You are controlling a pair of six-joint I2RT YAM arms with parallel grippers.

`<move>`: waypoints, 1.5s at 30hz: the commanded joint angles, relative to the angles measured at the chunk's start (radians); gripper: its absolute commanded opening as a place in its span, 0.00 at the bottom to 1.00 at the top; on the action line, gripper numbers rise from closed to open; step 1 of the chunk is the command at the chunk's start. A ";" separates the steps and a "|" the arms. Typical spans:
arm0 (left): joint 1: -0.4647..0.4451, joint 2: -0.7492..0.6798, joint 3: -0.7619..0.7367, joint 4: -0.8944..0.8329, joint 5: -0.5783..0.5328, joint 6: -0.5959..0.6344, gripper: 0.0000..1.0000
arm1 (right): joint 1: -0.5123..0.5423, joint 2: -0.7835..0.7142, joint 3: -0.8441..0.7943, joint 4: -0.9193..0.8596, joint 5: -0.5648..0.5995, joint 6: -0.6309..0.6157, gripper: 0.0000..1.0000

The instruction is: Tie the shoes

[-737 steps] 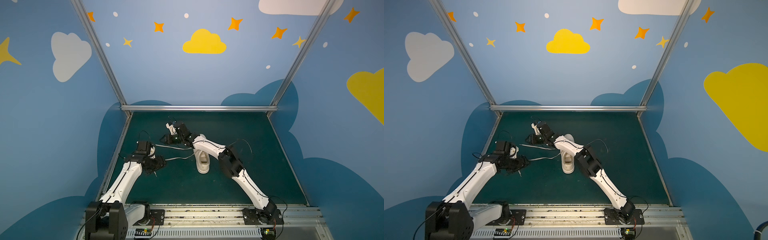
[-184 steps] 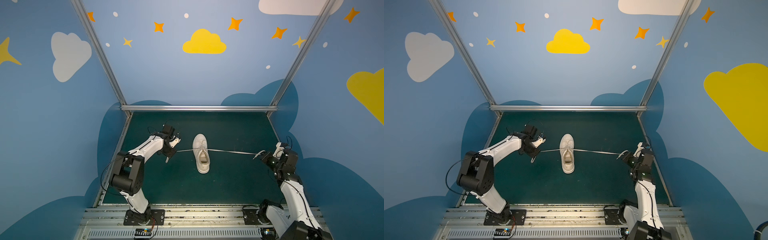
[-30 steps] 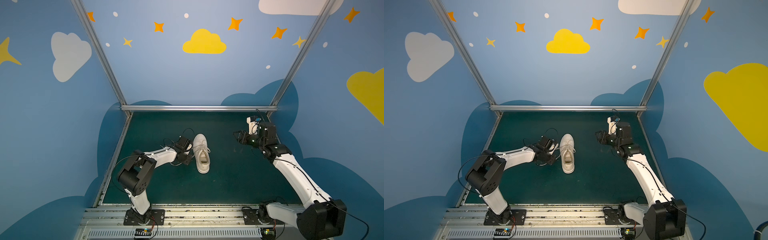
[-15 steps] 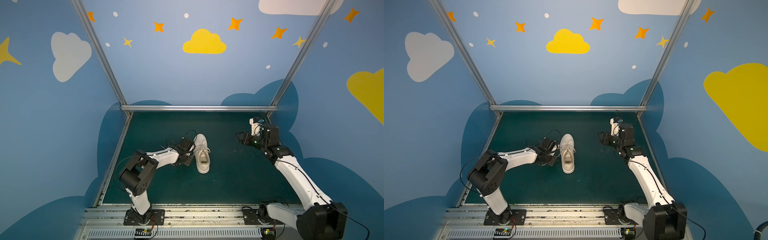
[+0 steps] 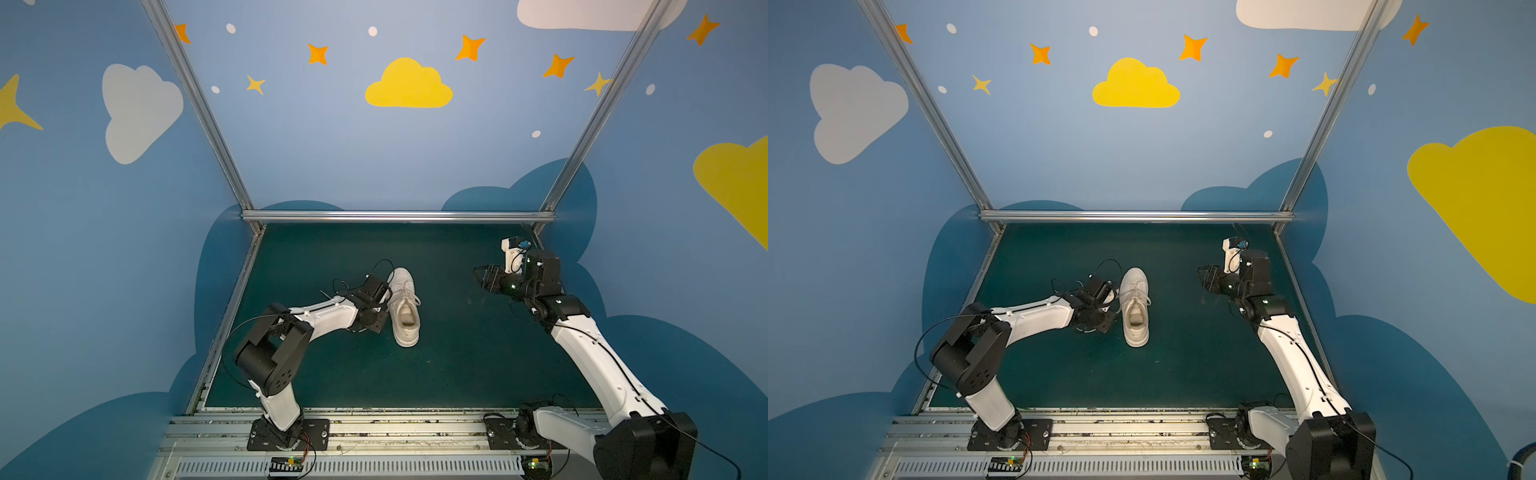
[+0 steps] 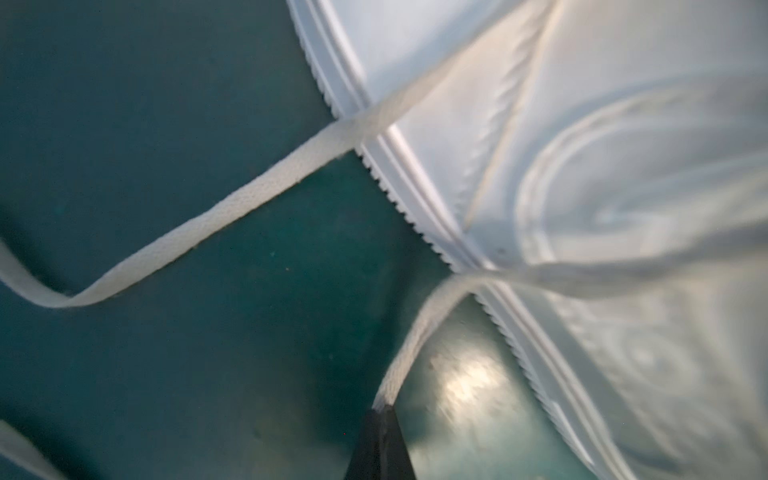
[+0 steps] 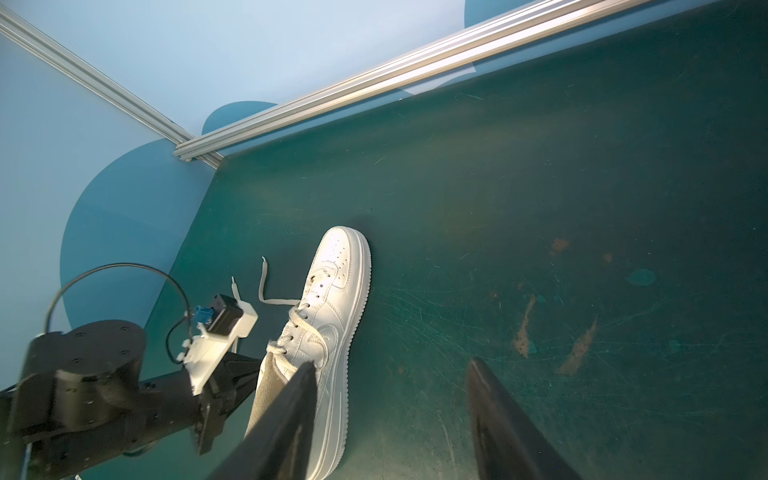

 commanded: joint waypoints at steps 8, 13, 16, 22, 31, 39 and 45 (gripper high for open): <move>0.002 -0.099 0.163 -0.081 0.053 -0.044 0.03 | -0.005 -0.019 -0.032 0.013 -0.015 0.002 0.58; 0.005 -0.130 0.194 -0.015 0.091 -0.070 0.03 | -0.004 -0.015 -0.039 0.024 -0.021 0.008 0.58; 0.005 -0.130 0.228 -0.005 0.102 -0.071 0.03 | -0.005 -0.008 -0.037 0.025 -0.026 0.016 0.58; 0.004 -0.116 0.266 0.046 0.165 -0.069 0.03 | -0.005 -0.006 -0.041 0.027 -0.027 0.013 0.57; 0.002 -0.019 0.345 0.072 0.244 -0.109 0.03 | -0.007 -0.011 -0.043 0.025 -0.029 0.007 0.58; -0.003 0.058 0.383 0.089 0.276 -0.123 0.03 | -0.012 -0.016 -0.044 0.019 -0.032 0.000 0.58; -0.008 0.105 0.411 0.100 0.293 -0.134 0.03 | -0.015 -0.019 -0.044 0.015 -0.034 0.002 0.58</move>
